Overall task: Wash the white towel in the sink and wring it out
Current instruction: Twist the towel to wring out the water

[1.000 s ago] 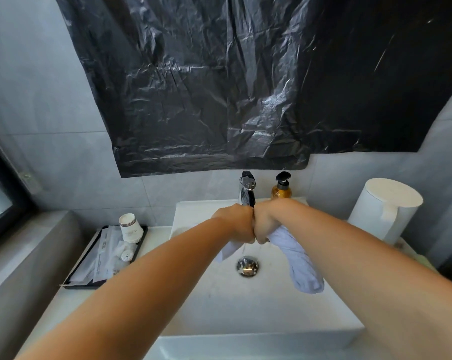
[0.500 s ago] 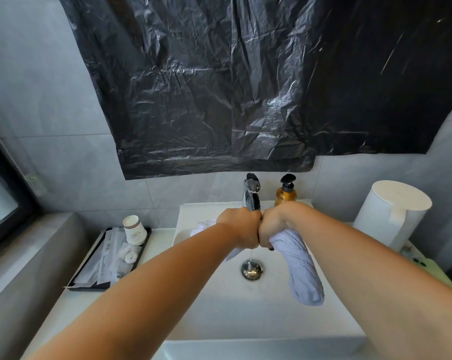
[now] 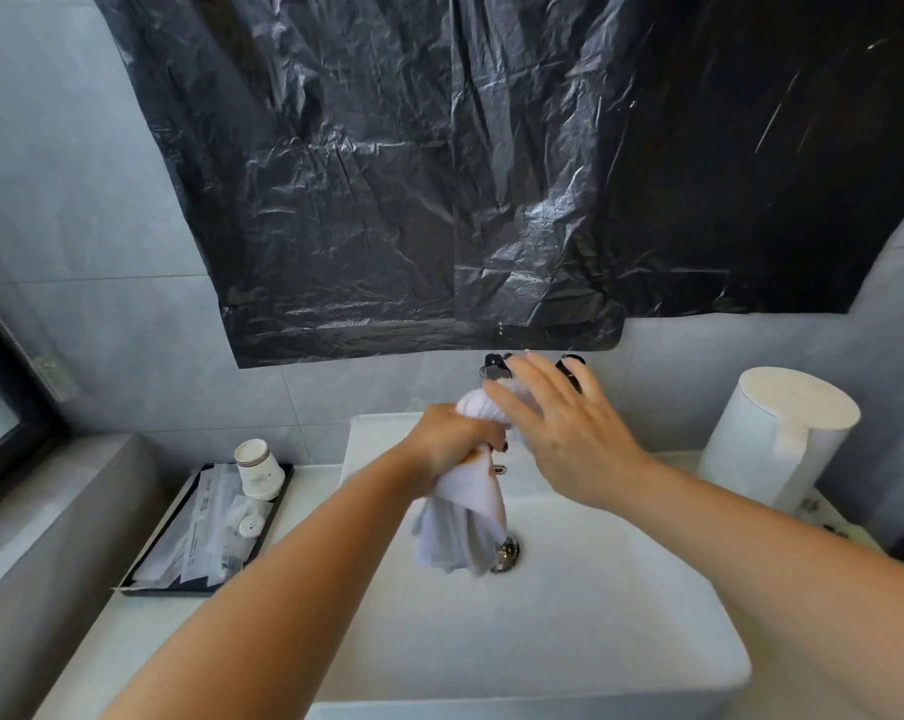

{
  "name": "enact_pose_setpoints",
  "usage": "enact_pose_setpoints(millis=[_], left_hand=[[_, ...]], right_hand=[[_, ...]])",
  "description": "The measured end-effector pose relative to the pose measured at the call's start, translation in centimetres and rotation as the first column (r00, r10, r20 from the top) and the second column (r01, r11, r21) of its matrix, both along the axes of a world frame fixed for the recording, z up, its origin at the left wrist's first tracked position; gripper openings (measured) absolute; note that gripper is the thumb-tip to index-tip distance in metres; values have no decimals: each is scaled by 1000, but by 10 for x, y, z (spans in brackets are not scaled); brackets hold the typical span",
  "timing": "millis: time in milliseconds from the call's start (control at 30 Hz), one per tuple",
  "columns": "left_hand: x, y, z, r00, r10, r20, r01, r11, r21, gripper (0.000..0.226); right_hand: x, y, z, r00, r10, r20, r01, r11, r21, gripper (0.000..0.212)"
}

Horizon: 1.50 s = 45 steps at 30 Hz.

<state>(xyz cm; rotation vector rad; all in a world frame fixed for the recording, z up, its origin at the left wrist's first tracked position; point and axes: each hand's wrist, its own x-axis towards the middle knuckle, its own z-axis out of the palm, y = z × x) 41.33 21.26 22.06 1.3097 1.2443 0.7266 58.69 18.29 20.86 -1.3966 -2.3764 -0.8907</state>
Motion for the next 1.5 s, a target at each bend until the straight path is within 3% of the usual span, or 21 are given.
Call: enact_pose_setpoints(millis=[67, 200, 300, 433, 500, 567, 633, 667, 733, 800, 967, 1133, 1333, 1500], left_hand=[[-2, -2, 16, 986, -143, 82, 149, 987, -64, 11], [-8, 1, 27, 884, -465, 53, 468, 875, -121, 43], [-16, 4, 20, 819, -499, 283, 556, 813, -174, 51], [-22, 1, -9, 665, -507, 549, 657, 746, -107, 74], [-16, -4, -12, 701, -429, 570, 605, 781, -156, 71], [-10, -8, -1, 827, -384, 411, 476, 867, -146, 57], [-8, -6, 15, 925, -373, 75, 376, 926, -29, 41], [-7, -4, 21, 929, -354, -110, 359, 933, 33, 34], [-5, 2, 27, 856, -267, -444, 367, 917, 155, 31], [-2, 6, 28, 767, -160, -621, 381, 893, 240, 33], [6, 11, 18, 601, -26, -799, 452, 835, 313, 31], [3, 14, -3, 472, 36, -881, 534, 783, 318, 42], [-2, 20, -24, 309, 156, -938, 657, 679, 329, 40], [-7, 23, -34, 267, 160, -950, 693, 653, 305, 39]], right_hand=[[0, -2, -16, 997, 80, -6, -78, 984, 158, 65], [-8, 16, -1, 967, 251, -47, -224, 924, 310, 40], [-5, 27, 23, 944, 319, 82, -329, 896, 297, 26], [-5, 32, 54, 915, 304, 265, -384, 858, 342, 21], [-5, 34, 64, 911, 255, 325, -356, 883, 306, 17], [-3, 37, 66, 910, 194, 368, -281, 939, 201, 19], [-5, 35, 69, 896, 148, 418, -175, 984, 26, 30], [-7, 33, 71, 892, 120, 437, -104, 993, -61, 33], [-15, 27, 73, 888, 24, 459, 77, 977, -200, 29], [-21, 25, 77, 899, -55, 434, 200, 934, -296, 22], [-30, 35, 72, 937, -146, 318, 310, 769, -559, 17], [-36, 47, 50, 927, -228, 296, 374, 579, -724, 17], [-45, 53, 26, 922, -301, 242, 355, 414, -838, 19], [-49, 52, 20, 910, -339, 237, 351, 330, -876, 20]])
